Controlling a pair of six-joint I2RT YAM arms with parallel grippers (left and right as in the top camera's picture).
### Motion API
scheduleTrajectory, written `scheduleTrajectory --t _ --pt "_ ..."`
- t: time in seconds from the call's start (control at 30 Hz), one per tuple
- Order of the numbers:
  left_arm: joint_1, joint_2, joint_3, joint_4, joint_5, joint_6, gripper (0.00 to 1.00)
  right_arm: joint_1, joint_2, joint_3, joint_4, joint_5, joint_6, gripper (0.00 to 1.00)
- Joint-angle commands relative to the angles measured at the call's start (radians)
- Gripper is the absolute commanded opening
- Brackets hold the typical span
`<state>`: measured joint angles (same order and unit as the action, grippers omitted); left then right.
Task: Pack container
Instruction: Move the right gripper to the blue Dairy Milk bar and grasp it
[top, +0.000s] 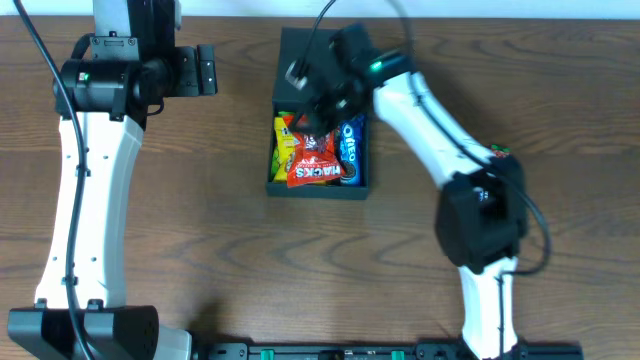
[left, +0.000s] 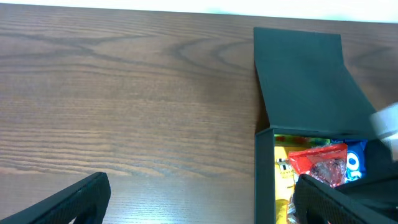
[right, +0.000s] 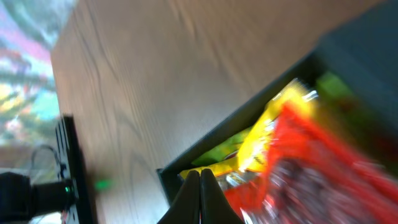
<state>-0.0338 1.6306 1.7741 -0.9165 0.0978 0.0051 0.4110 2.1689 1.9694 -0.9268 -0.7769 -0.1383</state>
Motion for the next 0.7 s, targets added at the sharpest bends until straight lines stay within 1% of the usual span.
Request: scheduleTrajectory --t 0.0,0.03,0.07,0.1,0.17,0.23,0.27,0.43,0.47,0.5,0.57,0.67 --pt "0.002 -0.023 0.004 -0.004 -0.004 0.017 0.95 -0.090 -0.179 0.053 -0.046 0.189 -0.012 0.11" --pt "0.002 -0.023 0.004 -0.004 -0.003 0.017 0.95 -0.125 -0.209 0.053 -0.099 0.359 0.013 0.14" --pt "0.002 -0.023 0.004 -0.004 -0.003 0.017 0.95 -0.151 -0.221 0.053 -0.148 0.467 0.030 0.14" --pt "0.002 -0.023 0.004 -0.004 -0.003 0.017 0.95 -0.183 -0.227 0.053 -0.208 0.557 0.042 0.14" --pt "0.002 -0.023 0.004 -0.004 -0.003 0.017 0.95 -0.238 -0.221 0.043 -0.303 0.659 0.056 0.14" --pt "0.002 -0.023 0.004 -0.004 -0.003 0.017 0.95 -0.291 -0.212 0.013 -0.356 0.699 0.059 0.14" --pt "0.002 -0.023 0.004 -0.004 0.000 0.017 0.95 -0.320 -0.207 -0.007 -0.364 0.698 0.059 0.17" --pt "0.002 -0.023 0.004 -0.004 0.000 0.017 0.95 -0.425 -0.198 -0.153 -0.319 0.714 0.059 0.24" --pt "0.002 -0.023 0.004 -0.004 0.000 0.017 0.95 -0.442 -0.198 -0.194 -0.304 0.731 0.064 0.28" --pt "0.002 -0.023 0.004 -0.003 0.000 0.017 0.95 -0.459 -0.198 -0.235 -0.288 0.759 0.079 0.34" --pt "0.002 -0.023 0.004 -0.003 0.000 0.017 0.95 -0.481 -0.198 -0.303 -0.256 0.800 0.101 0.41" --pt "0.002 -0.023 0.004 -0.003 0.000 0.017 0.95 -0.500 -0.198 -0.385 -0.209 0.804 0.105 0.51"
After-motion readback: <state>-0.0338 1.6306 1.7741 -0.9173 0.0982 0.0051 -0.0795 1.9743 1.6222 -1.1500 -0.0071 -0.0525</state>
